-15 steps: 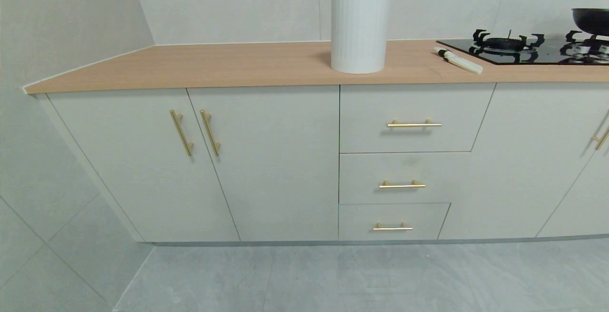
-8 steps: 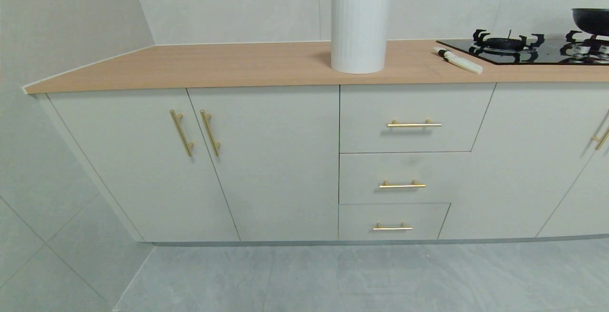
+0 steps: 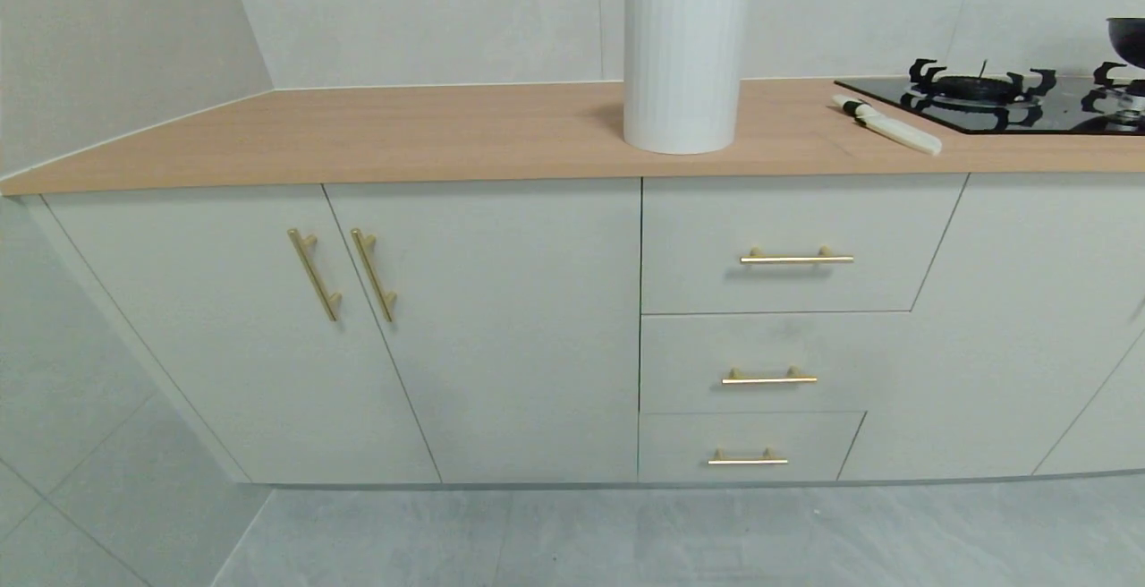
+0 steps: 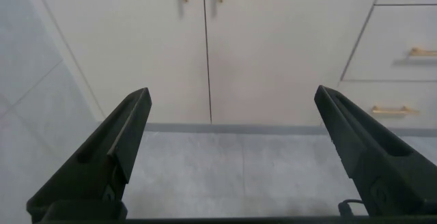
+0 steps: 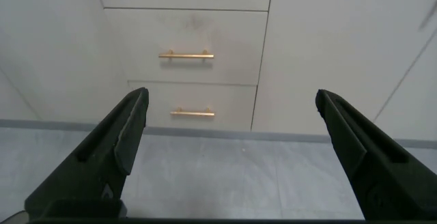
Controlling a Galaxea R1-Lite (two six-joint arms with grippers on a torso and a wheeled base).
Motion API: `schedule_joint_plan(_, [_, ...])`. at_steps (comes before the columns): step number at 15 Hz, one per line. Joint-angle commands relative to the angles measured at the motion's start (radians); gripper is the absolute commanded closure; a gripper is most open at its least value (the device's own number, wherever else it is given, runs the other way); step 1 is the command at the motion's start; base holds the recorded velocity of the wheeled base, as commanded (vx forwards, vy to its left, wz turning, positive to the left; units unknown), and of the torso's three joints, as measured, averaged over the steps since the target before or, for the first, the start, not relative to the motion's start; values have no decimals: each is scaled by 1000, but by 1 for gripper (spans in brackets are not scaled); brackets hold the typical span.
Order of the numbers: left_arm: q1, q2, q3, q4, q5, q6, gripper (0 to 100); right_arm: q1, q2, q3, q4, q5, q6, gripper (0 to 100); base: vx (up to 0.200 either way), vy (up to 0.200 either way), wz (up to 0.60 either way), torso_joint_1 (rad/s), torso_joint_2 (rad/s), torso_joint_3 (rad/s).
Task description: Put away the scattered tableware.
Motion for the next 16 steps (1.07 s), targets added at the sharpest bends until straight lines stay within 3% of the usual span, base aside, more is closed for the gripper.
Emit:
schedule_joint_plan(1, [0, 0, 0, -1, 0, -1, 0, 0, 3, 0, 0, 0, -1, 0, 200, 0, 0, 12, 7, 2])
schedule_joint_plan(16, [0, 0, 0, 0, 0, 1, 0, 0, 3, 0, 0, 0, -1, 0, 187, 0, 0, 2, 3, 1])
